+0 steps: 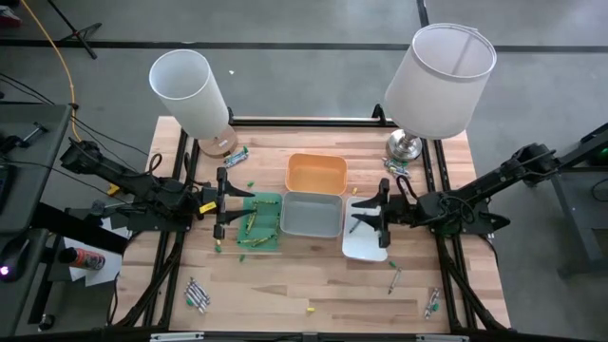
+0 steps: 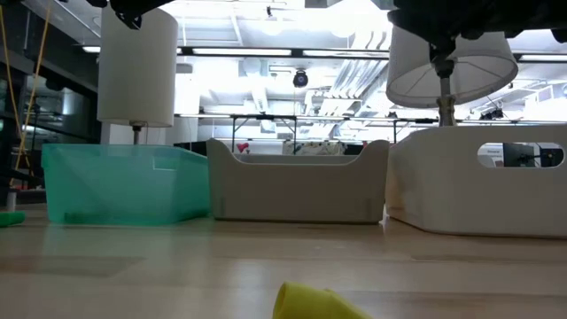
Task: Sort crayons
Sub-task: Put the blue crayon into the white bin
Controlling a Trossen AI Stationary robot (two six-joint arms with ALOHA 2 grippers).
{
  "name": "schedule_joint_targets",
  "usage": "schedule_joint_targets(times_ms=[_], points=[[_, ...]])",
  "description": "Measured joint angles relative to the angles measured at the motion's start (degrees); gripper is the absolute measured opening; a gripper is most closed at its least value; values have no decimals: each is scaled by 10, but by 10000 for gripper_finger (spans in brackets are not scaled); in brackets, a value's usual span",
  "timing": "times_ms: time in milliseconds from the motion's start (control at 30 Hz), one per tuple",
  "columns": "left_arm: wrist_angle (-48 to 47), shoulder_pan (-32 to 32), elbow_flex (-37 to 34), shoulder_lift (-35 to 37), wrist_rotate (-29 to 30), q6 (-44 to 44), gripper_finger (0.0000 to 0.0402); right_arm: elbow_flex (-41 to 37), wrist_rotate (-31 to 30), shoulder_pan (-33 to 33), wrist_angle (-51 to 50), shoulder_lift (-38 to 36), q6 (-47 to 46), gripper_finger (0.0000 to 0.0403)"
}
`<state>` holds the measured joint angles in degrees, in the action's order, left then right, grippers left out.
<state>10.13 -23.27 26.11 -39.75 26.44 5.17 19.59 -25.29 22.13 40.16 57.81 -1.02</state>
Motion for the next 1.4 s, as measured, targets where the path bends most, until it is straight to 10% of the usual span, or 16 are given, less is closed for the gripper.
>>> schedule_joint_targets(times_ms=[467,667,867,1100,1400], points=[[0,0,0,0,18,0,177,0,-17,0,0,0,0,118],[2,23,0,-39,126,-12,177,0,-17,-15,9,0,0,118],[-60,126,0,-146,227,-126,175,0,-18,-49,10,0,-26,118],[-286,325,27,-204,109,-289,150,0,-10,-61,3,21,-45,118],[-281,439,-16,-208,96,-291,130,-1,-8,-61,14,57,-59,118]])
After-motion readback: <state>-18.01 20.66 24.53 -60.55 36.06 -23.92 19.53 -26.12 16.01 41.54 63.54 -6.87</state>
